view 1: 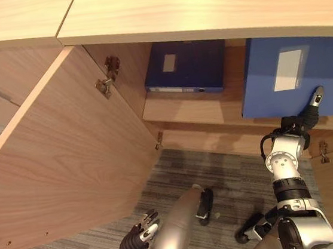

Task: Put the empty folder in the office cabinet

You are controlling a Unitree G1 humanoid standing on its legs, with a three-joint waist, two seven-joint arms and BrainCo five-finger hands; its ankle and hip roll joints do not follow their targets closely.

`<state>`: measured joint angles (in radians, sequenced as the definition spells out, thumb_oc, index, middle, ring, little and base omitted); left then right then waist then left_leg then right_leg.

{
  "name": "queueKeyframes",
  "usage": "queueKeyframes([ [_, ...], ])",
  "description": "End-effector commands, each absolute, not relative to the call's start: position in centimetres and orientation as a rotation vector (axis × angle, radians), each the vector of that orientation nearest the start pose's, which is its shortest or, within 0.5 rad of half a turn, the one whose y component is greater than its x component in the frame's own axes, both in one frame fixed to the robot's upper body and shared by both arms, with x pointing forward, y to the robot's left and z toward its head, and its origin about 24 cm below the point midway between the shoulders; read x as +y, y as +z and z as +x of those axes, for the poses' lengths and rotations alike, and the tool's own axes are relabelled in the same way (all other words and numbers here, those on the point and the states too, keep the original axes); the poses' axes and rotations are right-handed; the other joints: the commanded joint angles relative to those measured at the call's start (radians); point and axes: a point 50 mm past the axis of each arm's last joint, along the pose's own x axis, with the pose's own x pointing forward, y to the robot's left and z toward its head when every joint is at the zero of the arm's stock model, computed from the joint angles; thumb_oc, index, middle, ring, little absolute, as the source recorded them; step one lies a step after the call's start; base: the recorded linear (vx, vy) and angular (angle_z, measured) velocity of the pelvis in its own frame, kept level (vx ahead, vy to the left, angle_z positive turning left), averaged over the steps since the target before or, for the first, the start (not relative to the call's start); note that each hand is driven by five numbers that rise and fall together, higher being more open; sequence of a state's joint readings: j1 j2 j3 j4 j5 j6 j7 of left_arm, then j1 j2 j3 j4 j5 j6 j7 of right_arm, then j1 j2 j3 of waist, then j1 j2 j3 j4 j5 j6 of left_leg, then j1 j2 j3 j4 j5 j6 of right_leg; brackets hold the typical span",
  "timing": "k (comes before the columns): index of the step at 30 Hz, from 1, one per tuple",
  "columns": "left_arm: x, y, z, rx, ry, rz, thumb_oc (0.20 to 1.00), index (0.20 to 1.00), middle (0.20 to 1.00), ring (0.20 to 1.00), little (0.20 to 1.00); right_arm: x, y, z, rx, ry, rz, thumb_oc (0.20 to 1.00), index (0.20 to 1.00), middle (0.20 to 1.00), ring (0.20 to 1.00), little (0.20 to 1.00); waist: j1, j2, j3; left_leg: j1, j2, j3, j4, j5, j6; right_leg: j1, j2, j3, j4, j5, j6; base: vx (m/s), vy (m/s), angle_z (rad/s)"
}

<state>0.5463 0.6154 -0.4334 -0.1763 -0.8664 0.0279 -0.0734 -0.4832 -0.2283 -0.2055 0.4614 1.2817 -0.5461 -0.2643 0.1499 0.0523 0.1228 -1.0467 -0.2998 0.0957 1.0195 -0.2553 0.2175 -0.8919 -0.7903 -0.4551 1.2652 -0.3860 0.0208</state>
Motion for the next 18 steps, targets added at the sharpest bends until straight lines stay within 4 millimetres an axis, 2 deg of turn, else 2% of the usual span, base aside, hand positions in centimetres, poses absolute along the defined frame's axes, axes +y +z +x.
queueKeyframes([
  [1,14.2,-0.7,10.0,0.59,-0.435,-0.517,1.0,1.0,1.0,1.0,1.0,-30.1,15.9,33.0,-0.662,-0.608,1.085,0.2,0.2,0.2,0.2,0.2,0.009,0.013,-0.004,0.038,0.012,-0.055,0.0,-0.122,-0.014,-0.138,-0.023,0.039,0.065,0.061,0.006,0.0,-0.014,0.08],
  [3,14.3,-0.7,10.2,0.591,-0.441,-0.509,1.0,1.0,1.0,1.0,1.0,-31.0,16.5,33.7,-0.641,-0.625,1.056,0.2,0.2,0.2,0.2,0.2,0.01,0.013,0.0,0.026,0.011,-0.054,0.008,-0.121,-0.014,-0.153,-0.033,0.042,0.078,0.059,0.001,0.0,-0.023,0.18],
  [8,14.5,-0.9,10.3,0.604,-0.433,-0.489,1.0,1.0,1.0,1.0,1.0,-32.8,16.6,34.1,-0.587,-0.708,1.035,0.2,0.2,0.2,0.2,0.2,0.008,0.01,0.001,0.02,0.017,-0.06,0.005,-0.12,-0.019,-0.171,-0.036,0.048,0.092,0.055,-0.003,0.0,-0.025,0.15],
  [9,14.5,-0.8,10.3,0.607,-0.438,-0.48,1.0,1.0,1.0,1.0,1.0,-34.0,16.9,34.2,-0.57,-0.759,1.035,0.2,0.2,0.2,0.2,0.2,0.01,0.007,0.001,0.022,0.017,-0.06,-0.002,-0.116,-0.022,-0.169,-0.041,0.042,0.092,0.054,-0.005,0.0,-0.027,0.24],
  [12,14.5,-0.8,10.4,0.613,-0.441,-0.471,1.0,1.0,1.0,1.0,1.0,-35.5,16.5,34.1,-0.515,-0.847,1.024,0.2,0.2,0.2,0.2,0.2,0.014,0.005,0.001,0.028,0.015,-0.063,-0.009,-0.116,-0.025,-0.171,-0.04,0.044,0.092,0.055,-0.002,0.0,-0.016,0.06],
  [13,14.5,-0.9,10.2,0.627,-0.444,-0.456,1.0,1.0,1.0,1.0,1.0,-36.7,16.1,33.9,-0.449,-0.928,1.022,0.2,0.2,0.2,0.2,0.2,0.015,0.001,0.001,0.032,0.016,-0.068,-0.013,-0.118,-0.027,-0.177,-0.037,0.049,0.093,0.061,0.003,0.0,-0.026,-0.14],
  [18,14.1,-0.8,10.6,0.643,-0.482,-0.404,1.0,1.0,1.0,1.0,1.0,-39.2,17.9,33.5,-0.354,-1.014,1.004,0.2,0.2,0.2,0.2,0.2,0.018,-0.011,0.005,0.04,0.017,-0.073,-0.046,-0.104,-0.027,-0.185,-0.05,0.041,0.09,0.074,0.004,0.0,-0.041,0.01],
])
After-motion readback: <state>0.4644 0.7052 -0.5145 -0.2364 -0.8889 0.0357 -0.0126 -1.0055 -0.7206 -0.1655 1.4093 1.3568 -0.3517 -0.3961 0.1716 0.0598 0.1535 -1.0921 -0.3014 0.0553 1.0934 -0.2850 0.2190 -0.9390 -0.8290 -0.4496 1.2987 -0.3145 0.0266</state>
